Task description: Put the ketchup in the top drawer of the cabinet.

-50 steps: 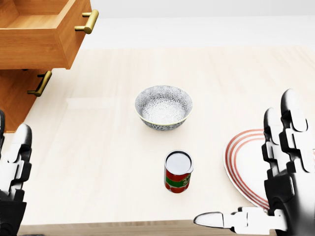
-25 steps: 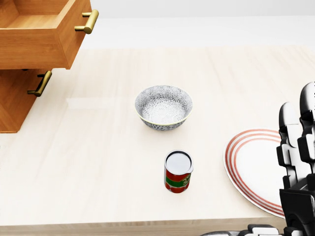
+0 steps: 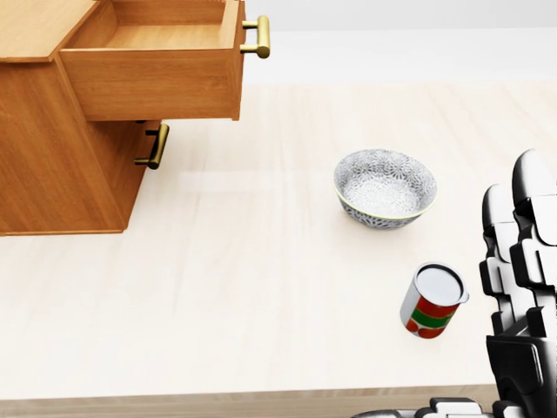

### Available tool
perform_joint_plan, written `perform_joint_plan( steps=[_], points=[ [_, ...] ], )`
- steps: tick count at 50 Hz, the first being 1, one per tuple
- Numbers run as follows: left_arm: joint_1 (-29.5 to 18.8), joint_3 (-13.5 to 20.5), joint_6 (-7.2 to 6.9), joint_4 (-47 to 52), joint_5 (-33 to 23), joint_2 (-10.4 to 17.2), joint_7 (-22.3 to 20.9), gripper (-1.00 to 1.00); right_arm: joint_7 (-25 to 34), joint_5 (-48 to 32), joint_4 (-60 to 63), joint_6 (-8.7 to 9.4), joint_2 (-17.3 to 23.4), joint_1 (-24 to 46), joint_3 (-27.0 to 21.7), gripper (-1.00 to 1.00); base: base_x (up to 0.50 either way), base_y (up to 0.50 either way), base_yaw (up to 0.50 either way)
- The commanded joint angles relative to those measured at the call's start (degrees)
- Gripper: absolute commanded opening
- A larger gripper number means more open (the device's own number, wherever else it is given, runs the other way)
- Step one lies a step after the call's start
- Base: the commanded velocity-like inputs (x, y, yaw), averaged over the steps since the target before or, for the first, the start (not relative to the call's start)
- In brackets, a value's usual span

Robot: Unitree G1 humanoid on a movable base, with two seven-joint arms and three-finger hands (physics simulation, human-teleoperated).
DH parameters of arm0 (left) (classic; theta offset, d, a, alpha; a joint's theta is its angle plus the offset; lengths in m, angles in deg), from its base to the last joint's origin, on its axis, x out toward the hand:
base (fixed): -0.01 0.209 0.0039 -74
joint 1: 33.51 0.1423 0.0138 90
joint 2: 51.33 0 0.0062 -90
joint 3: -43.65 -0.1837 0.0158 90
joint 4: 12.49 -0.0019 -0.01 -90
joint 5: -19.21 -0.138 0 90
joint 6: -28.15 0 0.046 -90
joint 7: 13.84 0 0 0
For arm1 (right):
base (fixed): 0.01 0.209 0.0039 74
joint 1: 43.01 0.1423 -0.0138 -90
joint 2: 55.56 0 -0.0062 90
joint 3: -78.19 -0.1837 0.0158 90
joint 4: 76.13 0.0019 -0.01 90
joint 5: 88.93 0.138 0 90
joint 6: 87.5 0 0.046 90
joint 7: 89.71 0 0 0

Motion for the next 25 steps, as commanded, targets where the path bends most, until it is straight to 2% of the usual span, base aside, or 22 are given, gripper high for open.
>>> perform_joint_plan(
  steps=[1,25],
  points=[
    [-0.2,0.2,0.0,0.1,0.0,-0.1,-0.1,1.0,0.0,-0.1,-0.4,0.0,0.1,0.1,0.1,1.0,0.0,0.5,0.0],
    [-0.2,-0.4,0.0,-0.3,-0.7,0.1,0.4,1.0,0.1,0.5,-1.1,0.0,0.0,0.1,-0.5,1.0,0.0,0.5,0.0]
  ],
)
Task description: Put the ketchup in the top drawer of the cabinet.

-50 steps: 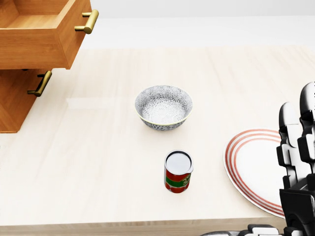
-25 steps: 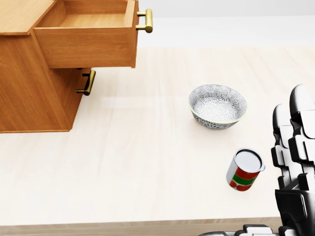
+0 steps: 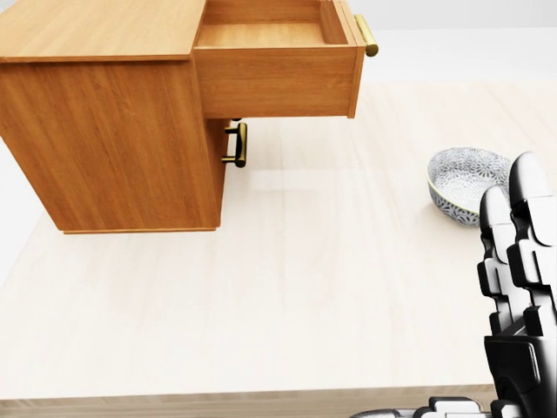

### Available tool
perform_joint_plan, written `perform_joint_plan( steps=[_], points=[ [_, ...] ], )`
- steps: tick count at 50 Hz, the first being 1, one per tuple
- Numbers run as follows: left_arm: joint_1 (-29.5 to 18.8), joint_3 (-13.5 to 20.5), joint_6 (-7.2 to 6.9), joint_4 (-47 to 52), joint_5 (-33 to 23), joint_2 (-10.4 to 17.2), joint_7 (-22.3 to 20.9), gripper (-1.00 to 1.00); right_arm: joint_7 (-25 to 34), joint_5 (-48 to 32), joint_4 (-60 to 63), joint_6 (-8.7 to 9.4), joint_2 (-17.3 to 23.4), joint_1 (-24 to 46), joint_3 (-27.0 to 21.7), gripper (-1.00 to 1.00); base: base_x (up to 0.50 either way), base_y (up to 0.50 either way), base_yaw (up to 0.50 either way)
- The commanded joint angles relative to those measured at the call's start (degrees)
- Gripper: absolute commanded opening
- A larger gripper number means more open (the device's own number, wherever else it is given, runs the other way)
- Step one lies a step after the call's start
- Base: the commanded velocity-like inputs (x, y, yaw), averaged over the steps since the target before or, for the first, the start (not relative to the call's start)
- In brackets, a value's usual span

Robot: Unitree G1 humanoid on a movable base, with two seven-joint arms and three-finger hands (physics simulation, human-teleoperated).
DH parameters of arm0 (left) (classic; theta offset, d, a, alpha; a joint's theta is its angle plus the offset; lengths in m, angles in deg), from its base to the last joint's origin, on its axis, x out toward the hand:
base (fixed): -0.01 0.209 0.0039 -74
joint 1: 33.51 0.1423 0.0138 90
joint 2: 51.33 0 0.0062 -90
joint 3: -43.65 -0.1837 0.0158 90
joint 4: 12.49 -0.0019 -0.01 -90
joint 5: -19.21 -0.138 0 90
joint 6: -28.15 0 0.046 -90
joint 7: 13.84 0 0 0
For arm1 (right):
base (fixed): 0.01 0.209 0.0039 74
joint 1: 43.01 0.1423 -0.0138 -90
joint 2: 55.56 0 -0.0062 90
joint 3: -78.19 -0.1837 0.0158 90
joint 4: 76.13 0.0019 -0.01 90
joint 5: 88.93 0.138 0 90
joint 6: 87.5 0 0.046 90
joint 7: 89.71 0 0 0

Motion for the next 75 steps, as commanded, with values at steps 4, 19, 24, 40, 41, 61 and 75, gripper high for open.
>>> perform_joint_plan(
  steps=[4,19,24,40,41,61,75],
  points=[
    [0.0,-0.2,0.0,-0.1,-0.4,0.1,0.2,1.0,-0.6,3.7,-0.1,0.0,-1.4,1.2,-1.8,1.0,0.0,0.24,0.0],
    [-0.4,-0.1,0.0,-0.4,-0.4,0.2,0.3,1.0,0.6,5.5,1.6,0.0,-0.5,0.1,-1.8,1.0,0.14,0.0,0.0],
    [-0.4,0.0,0.0,-0.3,-0.3,0.2,0.4,1.0,0.7,5.7,1.3,0.0,-0.8,0.1,-2.1,1.0,0.5,0.0,0.0],
    [-0.5,0.3,0.0,-0.4,-0.2,0.1,0.3,1.0,1.2,6.3,0.7,0.0,-1.3,-0.2,-2.9,1.0,0.5,0.0,0.0],
    [-0.5,0.3,0.0,-0.3,-0.2,0.1,0.3,1.0,1.1,6.3,0.5,0.0,-1.3,-0.1,-2.9,1.0,0.5,0.0,0.0],
    [-0.4,-0.1,0.0,-0.5,-0.3,0.2,0.3,1.0,0.5,5.7,2.1,0.0,-1.6,-0.3,-1.8,1.0,0.26,0.0,0.0],
    [-1.2,-0.1,0.0,-1.7,-0.6,0.7,0.9,1.0,3.1,79.0,5.4,0.0,31.2,-14.8,-87.5,1.0,0.0,0.0,0.0]
  ],
)
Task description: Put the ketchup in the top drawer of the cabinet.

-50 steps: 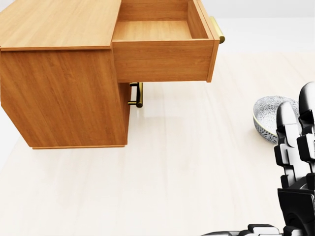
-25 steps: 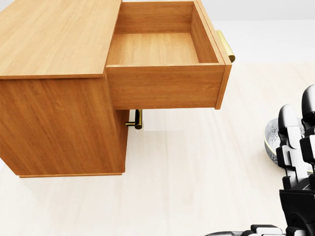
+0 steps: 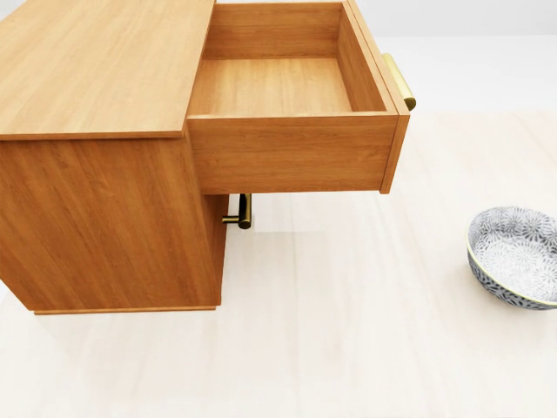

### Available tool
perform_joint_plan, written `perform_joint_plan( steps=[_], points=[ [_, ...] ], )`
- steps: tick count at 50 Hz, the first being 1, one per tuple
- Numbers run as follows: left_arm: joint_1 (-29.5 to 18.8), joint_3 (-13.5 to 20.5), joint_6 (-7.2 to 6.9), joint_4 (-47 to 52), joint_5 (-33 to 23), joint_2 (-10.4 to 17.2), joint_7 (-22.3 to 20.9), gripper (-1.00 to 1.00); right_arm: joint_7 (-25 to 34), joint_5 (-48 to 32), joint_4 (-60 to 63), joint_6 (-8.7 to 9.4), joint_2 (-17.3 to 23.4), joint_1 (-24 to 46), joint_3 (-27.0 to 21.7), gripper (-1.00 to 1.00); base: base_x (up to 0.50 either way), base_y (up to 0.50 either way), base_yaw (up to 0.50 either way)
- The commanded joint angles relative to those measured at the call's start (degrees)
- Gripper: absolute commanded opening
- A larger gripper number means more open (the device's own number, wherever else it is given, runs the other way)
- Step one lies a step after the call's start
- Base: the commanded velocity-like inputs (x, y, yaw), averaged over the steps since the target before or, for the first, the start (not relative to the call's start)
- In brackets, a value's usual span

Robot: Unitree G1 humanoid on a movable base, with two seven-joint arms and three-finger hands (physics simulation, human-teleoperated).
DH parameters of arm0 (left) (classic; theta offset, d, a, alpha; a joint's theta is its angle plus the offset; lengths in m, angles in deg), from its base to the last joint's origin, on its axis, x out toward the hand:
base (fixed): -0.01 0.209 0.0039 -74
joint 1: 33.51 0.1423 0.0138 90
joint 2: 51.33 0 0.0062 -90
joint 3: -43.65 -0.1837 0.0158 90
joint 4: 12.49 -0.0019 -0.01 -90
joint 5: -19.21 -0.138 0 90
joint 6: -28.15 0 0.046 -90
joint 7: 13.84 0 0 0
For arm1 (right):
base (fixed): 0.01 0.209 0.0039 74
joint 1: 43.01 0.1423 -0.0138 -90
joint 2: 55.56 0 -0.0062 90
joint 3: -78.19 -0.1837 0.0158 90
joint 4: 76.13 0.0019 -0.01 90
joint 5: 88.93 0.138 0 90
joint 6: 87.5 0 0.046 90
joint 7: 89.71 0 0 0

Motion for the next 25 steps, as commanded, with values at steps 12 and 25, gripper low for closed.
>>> perform_joint_plan(
  steps=[12,25],
  points=[
    [-0.3,1.0,0.0,0.6,0.7,-0.1,-0.1,1.0,8.9,49.5,1.7,0.0,19.4,-1.1,-64.6,1.0,0.0,0.0,0.0],
    [-0.9,1.3,0.0,0.2,0.8,0.1,0.1,1.0,28.1,29.2,1.7,0.0,16.0,2.7,-64.6,1.0,0.0,0.0,0.0]
  ],
)
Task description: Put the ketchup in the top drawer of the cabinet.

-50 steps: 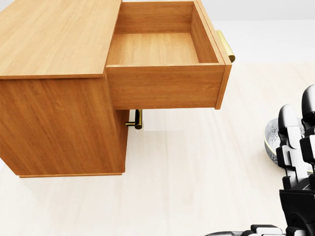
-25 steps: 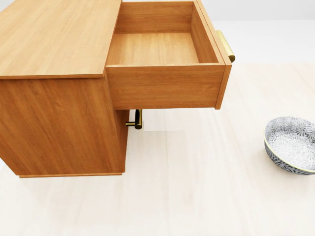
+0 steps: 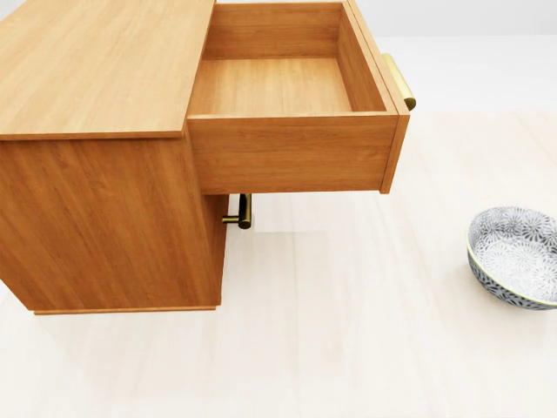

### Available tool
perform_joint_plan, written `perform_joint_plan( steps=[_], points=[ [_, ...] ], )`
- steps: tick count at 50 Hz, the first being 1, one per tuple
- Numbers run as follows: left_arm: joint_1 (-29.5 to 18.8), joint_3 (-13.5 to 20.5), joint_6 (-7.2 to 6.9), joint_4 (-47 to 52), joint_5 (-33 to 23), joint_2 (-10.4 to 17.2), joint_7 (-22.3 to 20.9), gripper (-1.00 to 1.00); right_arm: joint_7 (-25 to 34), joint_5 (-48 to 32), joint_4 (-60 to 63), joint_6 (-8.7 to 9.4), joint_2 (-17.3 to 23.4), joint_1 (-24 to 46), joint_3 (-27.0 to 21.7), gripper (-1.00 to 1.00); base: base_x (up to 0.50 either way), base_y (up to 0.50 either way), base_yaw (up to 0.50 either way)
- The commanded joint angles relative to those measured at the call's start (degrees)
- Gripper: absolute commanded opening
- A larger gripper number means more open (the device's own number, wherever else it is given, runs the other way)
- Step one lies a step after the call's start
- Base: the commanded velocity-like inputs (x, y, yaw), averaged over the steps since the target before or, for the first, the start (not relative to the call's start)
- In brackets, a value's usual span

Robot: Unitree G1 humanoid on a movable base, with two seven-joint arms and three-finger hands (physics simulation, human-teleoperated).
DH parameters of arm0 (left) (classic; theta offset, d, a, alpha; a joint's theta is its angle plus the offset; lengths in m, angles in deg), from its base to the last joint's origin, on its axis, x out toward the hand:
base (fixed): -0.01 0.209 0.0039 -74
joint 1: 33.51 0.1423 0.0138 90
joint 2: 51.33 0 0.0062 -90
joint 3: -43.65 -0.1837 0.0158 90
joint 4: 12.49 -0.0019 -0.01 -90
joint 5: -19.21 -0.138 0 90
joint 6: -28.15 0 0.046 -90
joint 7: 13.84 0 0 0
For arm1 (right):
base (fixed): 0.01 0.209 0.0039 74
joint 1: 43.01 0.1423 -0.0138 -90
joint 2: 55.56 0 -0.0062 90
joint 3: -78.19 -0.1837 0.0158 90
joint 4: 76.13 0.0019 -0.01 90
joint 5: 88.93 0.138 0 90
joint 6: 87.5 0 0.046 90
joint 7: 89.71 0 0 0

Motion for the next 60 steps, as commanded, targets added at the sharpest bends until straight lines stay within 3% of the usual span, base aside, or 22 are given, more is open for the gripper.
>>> perform_joint_plan(
  steps=[1,4,19,24,28,37,43,47,60],
  points=[
    [-0.4,0.4,0.0,-0.1,0.3,0.1,0.1,1.0,15.4,-11.7,0.2,0.0,0.3,4.6,0.0,1.0,0.0,0.0,0.0],
    [-0.2,0.0,0.0,-0.2,-0.2,0.0,0.1,1.0,20.0,-21.2,0.2,0.0,-0.7,5.6,0.0,1.0,0.0,0.0,0.0],
    [0.4,-0.1,0.0,-0.1,0.0,0.0,-0.1,1.0,20.0,-65.8,-3.5,0.0,-9.0,17.7,0.0,1.0,0.0,0.0,0.0],
    [0.3,-0.3,0.0,-0.5,-0.4,0.0,0.0,1.0,20.0,-71.6,-8.1,0.0,-10.4,18.7,0.0,1.0,0.0,0.0,0.0],
    [0.2,0.0,0.0,-0.1,-0.1,-0.1,-0.1,1.0,20.0,-73.9,-11.0,0.0,-8.9,18.4,0.0,1.0,0.0,0.0,0.0],
    [0.1,0.8,0.0,0.3,0.4,-0.3,-0.5,1.0,20.0,-76.2,-16.5,0.0,-8.1,17.5,0.0,1.0,0.0,0.0,0.0],
    [0.4,0.7,0.0,0.6,0.3,-0.5,-0.7,1.0,20.0,-77.3,-19.1,0.0,-9.8,17.4,0.0,1.0,0.0,0.0,0.0],
    [-0.8,0.8,0.0,-0.2,0.0,-0.2,-0.1,1.0,20.0,-79.9,-21.1,0.0,-15.1,17.0,6.5,1.0,0.0,0.0,0.0],
    [-0.3,0.8,0.0,0.1,0.2,-0.2,-0.3,1.0,20.0,-84.8,-24.2,0.0,-14.8,17.8,14.9,1.0,0.0,0.0,0.0]
  ],
)
